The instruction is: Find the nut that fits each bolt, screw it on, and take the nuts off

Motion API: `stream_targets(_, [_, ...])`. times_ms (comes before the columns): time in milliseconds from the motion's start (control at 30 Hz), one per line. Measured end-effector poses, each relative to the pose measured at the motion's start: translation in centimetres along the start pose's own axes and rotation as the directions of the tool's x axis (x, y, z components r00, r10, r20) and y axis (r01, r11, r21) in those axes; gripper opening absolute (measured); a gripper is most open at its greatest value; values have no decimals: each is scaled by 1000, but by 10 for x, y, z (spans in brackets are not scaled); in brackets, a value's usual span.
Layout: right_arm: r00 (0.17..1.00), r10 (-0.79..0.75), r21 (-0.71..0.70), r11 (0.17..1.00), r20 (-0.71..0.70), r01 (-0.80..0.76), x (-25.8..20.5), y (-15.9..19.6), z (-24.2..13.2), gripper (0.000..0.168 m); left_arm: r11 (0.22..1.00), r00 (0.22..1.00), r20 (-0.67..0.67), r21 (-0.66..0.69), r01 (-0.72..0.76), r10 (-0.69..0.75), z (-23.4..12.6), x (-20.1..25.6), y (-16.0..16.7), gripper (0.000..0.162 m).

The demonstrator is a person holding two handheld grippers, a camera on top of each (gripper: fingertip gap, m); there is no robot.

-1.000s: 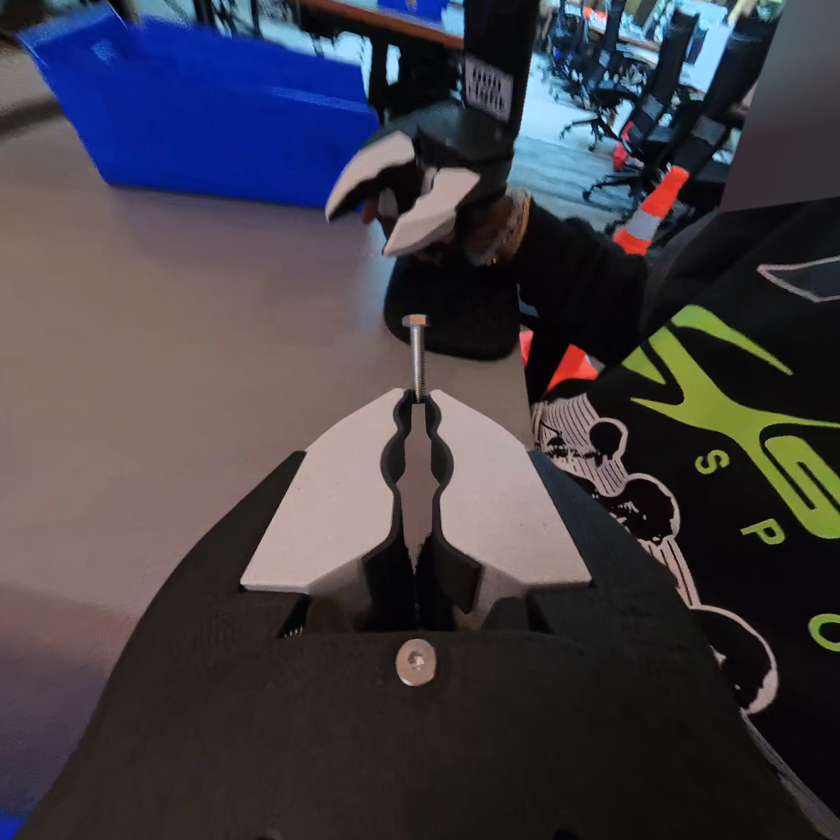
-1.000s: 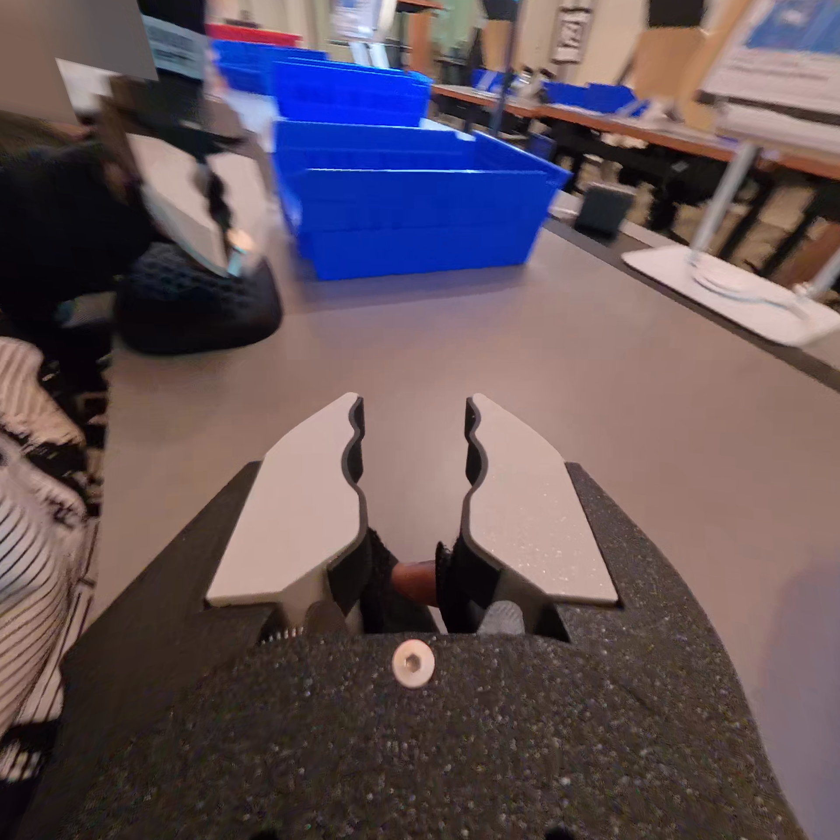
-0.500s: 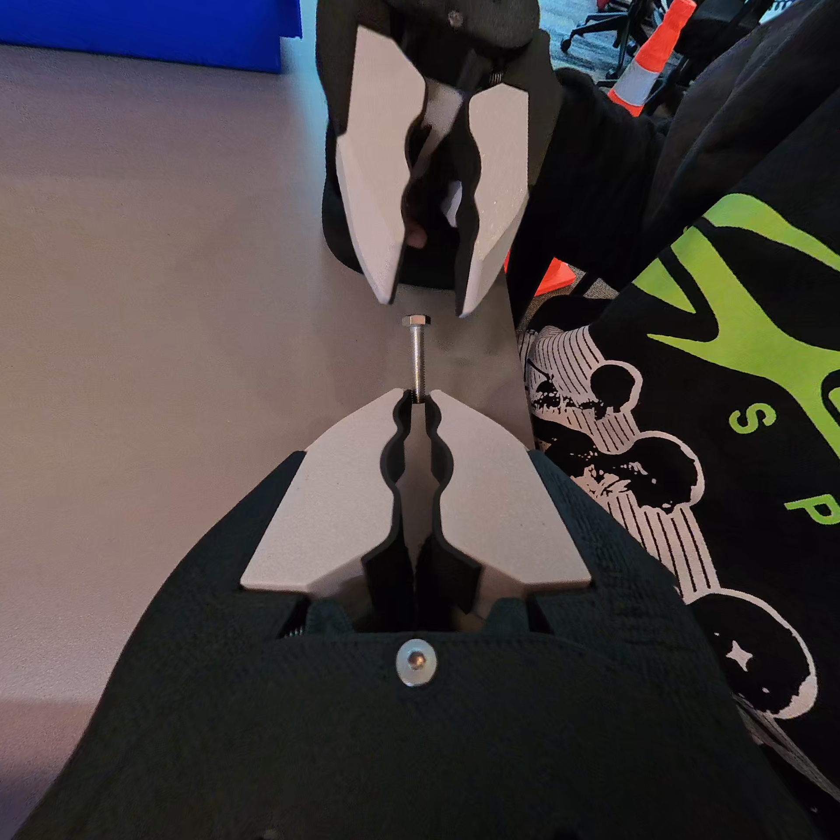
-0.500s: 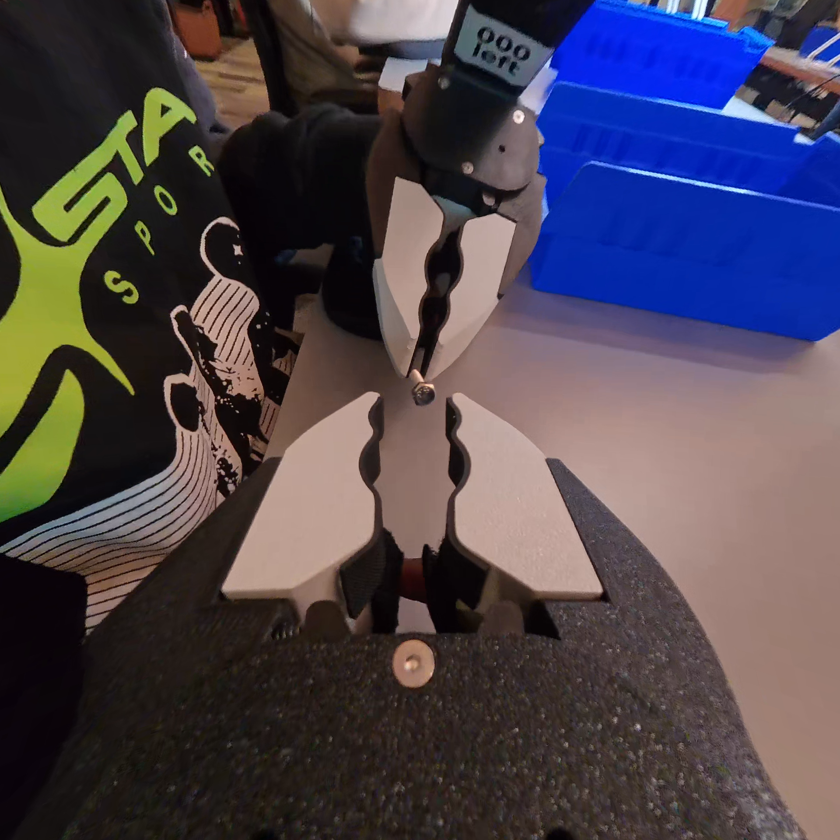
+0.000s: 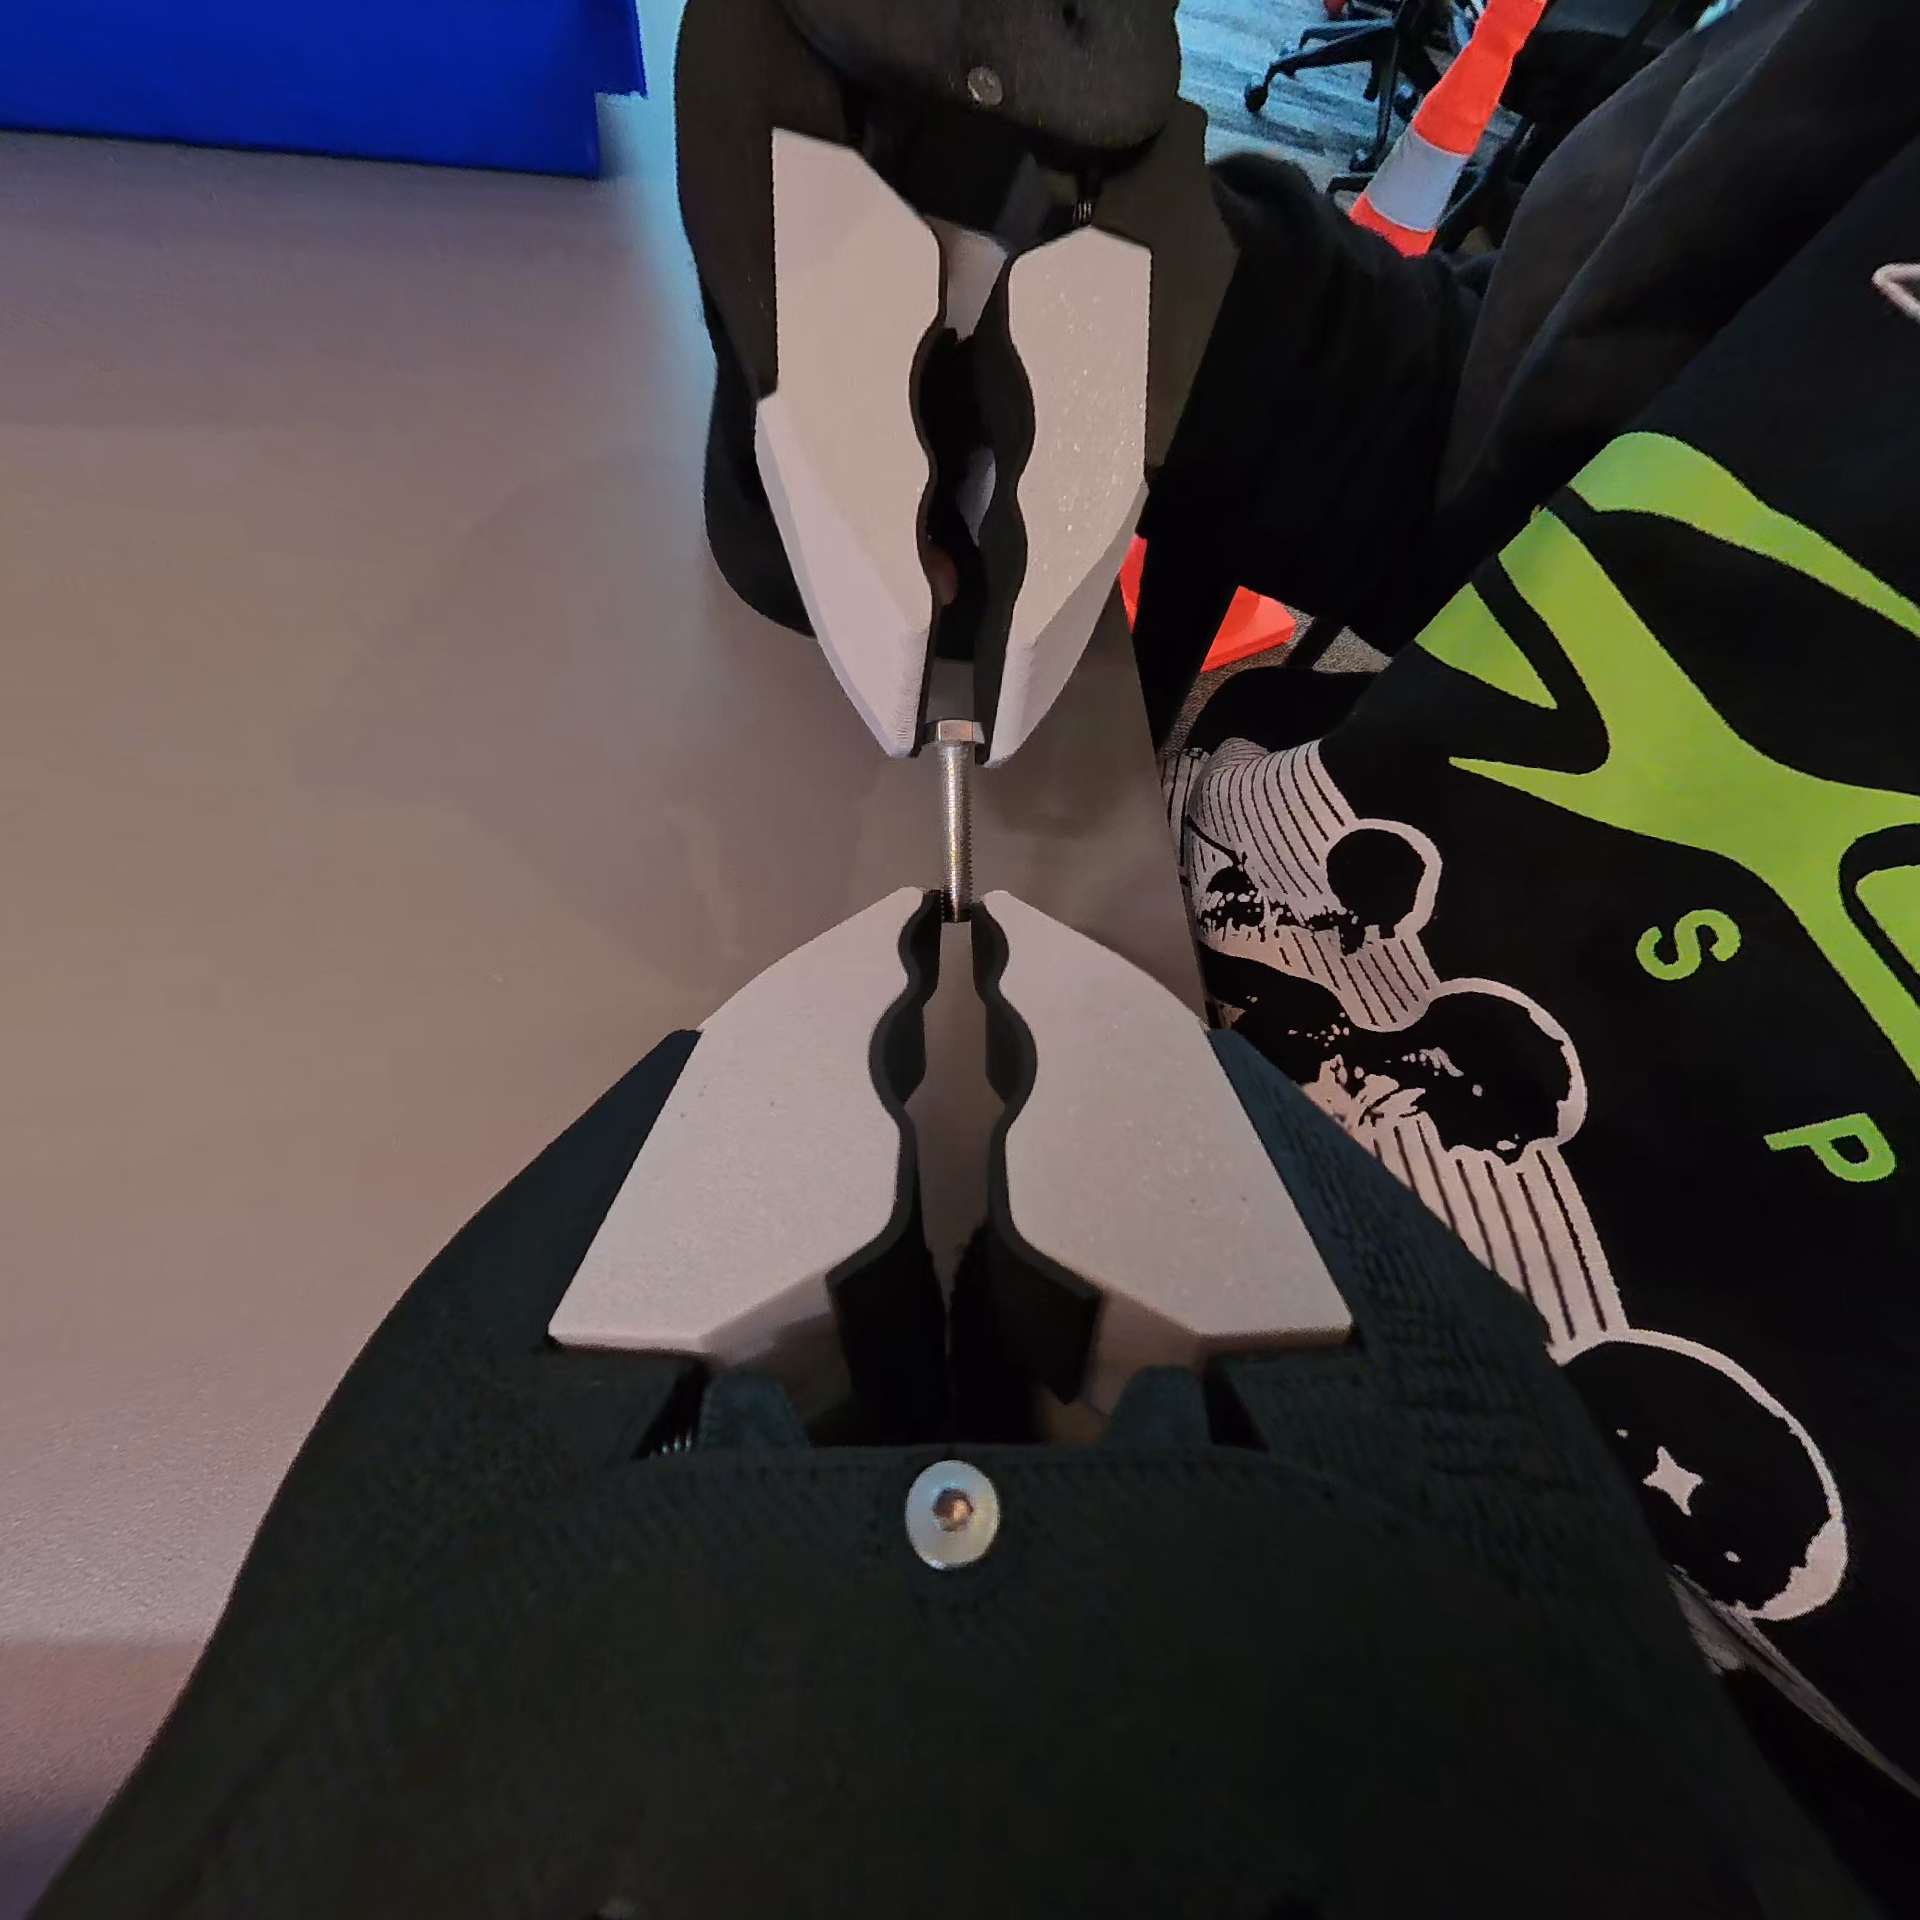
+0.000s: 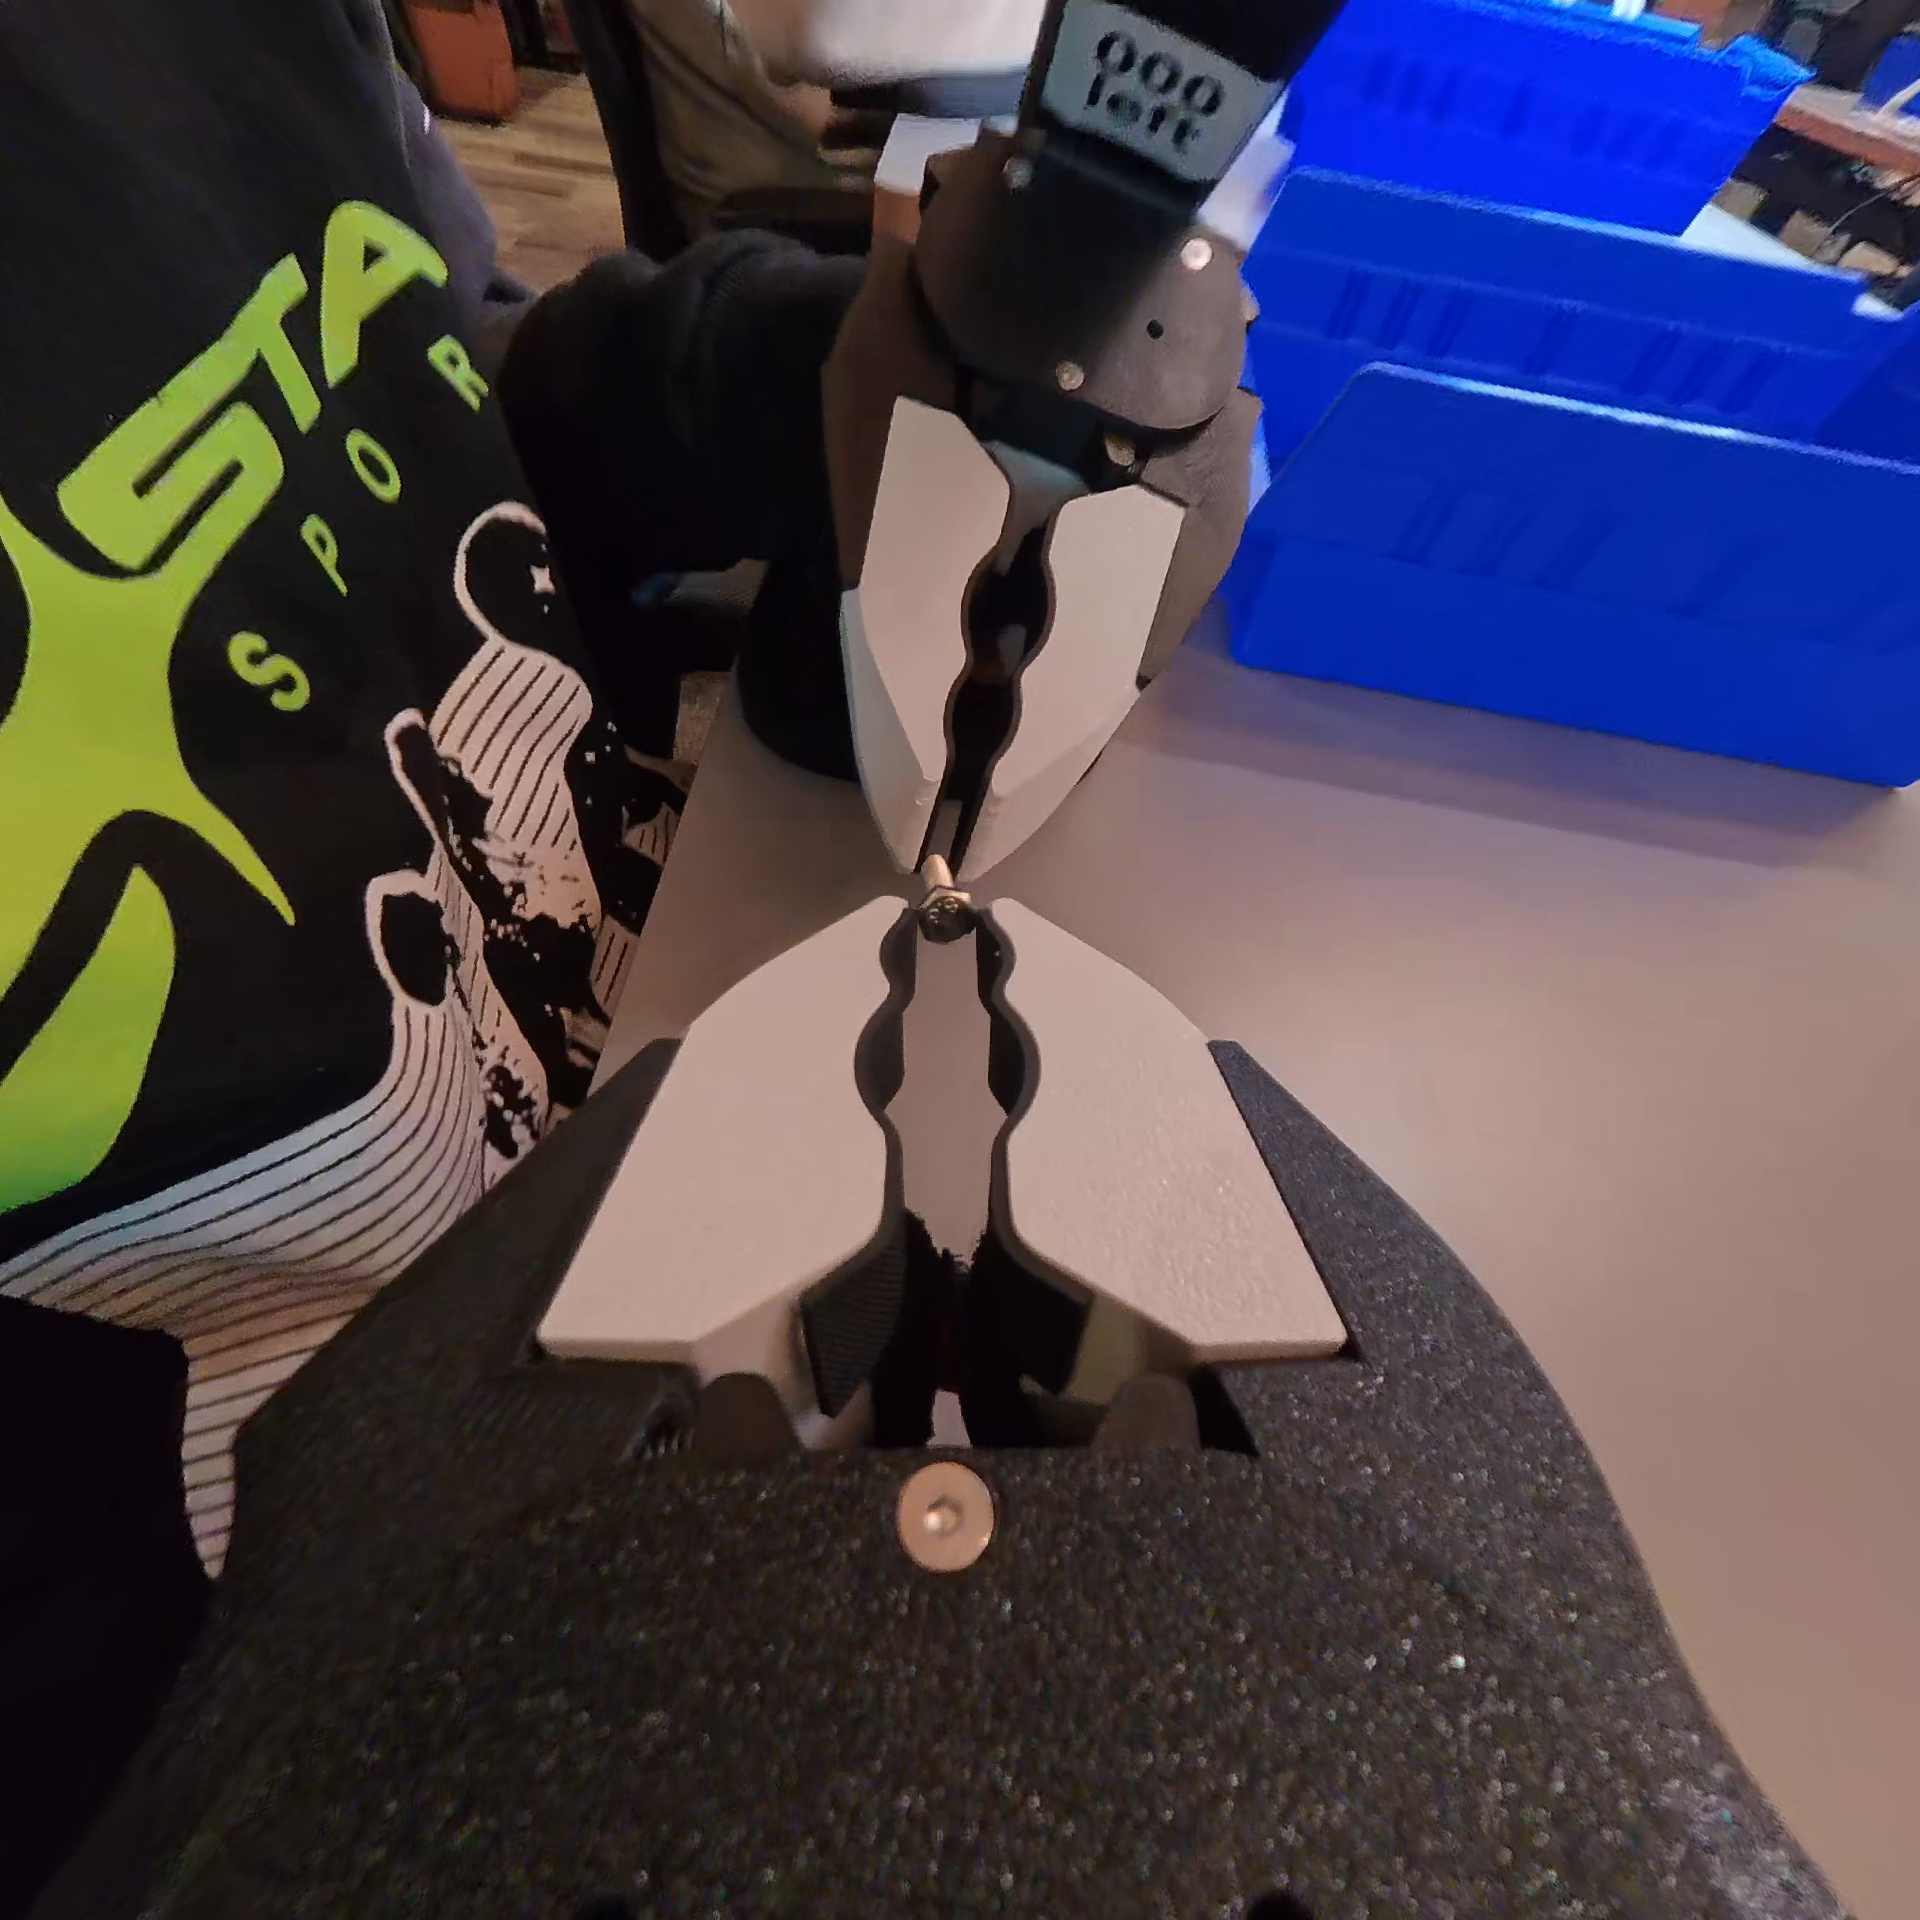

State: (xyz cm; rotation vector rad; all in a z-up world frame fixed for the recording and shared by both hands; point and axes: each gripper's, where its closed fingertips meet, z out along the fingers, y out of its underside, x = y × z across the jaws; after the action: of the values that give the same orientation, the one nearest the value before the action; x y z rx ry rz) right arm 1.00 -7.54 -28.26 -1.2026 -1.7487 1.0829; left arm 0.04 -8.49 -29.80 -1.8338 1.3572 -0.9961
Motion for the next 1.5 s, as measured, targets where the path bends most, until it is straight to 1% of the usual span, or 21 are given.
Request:
stream_targets(67, [999, 36, 78, 996, -22, -34, 6, -10, -7, 11, 996, 1000, 16, 86, 3, -4, -5, -2, -12, 6])
stream_targets(133, [992, 118, 227, 969, -53, -103, 19, -27, -22, 11, 960, 998, 58, 276, -35, 20, -19, -6, -37, 13])
stream_targets(167, [982, 177, 307, 940, -61, -150, 27, -36, -31, 11, 917, 994, 98, 392, -78, 43, -29, -6, -52, 17])
stream_targets(267, [941, 336, 519, 799, 32, -303, 40, -59, -55, 11, 695, 961, 275, 686, -215, 26, -66, -9, -92, 20])
stream_targets(300, [920, 380, 576, 733, 95, -362, 42, -66, -62, 11, 615, 948, 317, 747, -253, 5, -74, -7, -100, 20])
stream_targets(333, [891, 421, 618, 660, 168, -428, 45, -71, -67, 11, 559, 937, 349, 779, -285, -9, -78, -6, -106, 19])
stream_targets(367, [855, 455, 641, 584, 248, -497, 47, -75, -71, 10, 533, 924, 381, 787, -311, -23, -78, -5, -108, 20])
stream_targets(433, [775, 491, 638, 459, 397, -618, 49, -77, -75, 10, 526, 905, 424, 777, -346, -31, -69, -5, -112, 20])
stream_targets(500, [707, 506, 603, 386, 494, -698, 49, -76, -73, 10, 538, 890, 455, 758, -369, -31, -58, -6, -116, 20])
stream_targets(567, [663, 505, 561, 363, 553, -744, 46, -75, -69, 10, 545, 875, 483, 741, -393, -25, -49, -7, -120, 20])
stream_targets(800, [605, 491, 504, 336, 627, -796, 40, -77, -65, 10, 535, 881, 472, 742, -403, 8, -41, -5, -125, 11])
stream_targets(900, [590, 496, 481, 342, 637, -807, 38, -76, -62, 10, 526, 873, 486, 736, -426, 28, -42, -2, -126, 8])
stream_targets(1067, [571, 496, 457, 342, 654, -821, 36, -76, -60, 10, 536, 876, 480, 728, -427, 48, -41, 0, -125, 6])
stream_targets(1133, [580, 499, 453, 361, 644, -815, 35, -76, -59, 11, 552, 883, 465, 721, -419, 61, -42, 1, -125, 6])
stream_targets(1167, [598, 513, 459, 383, 615, -801, 36, -75, -57, 17, 572, 886, 458, 708, -413, 72, -43, 2, -124, 6])
stream_targets(1233, [662, 568, 471, 466, 490, -749, 41, -66, -53, 41, 650, 891, 442, 650, -395, 99, -49, 1, -121, 6])
stream_targets(1267, [702, 589, 470, 526, 401, -709, 44, -59, -52, 48, 724, 898, 428, 587, -363, 103, -49, -3, -116, 6])
stream_targets(1333, [781, 598, 434, 664, 180, -609, 52, -43, -56, 54, 879, 922, 378, 408, -248, 84, -48, -14, -96, 6])
stream_targets(1367, [814, 578, 394, 735, 64, -552, 55, -34, -59, 57, 937, 941, 332, 307, -167, 59, -45, -16, -83, 6])
stream_targets(1433, [860, 488, 260, 858, -150, -442, 59, -13, -64, 63, 990, 964, 265, 130, -58, 22, -40, -18, -58, 6])
stream_targets(1500, [887, 375, 136, 926, -270, -351, 59, 3, -66, 66, 999, 962, 272, 4, -32, 30, -35, -26, -39, 6])
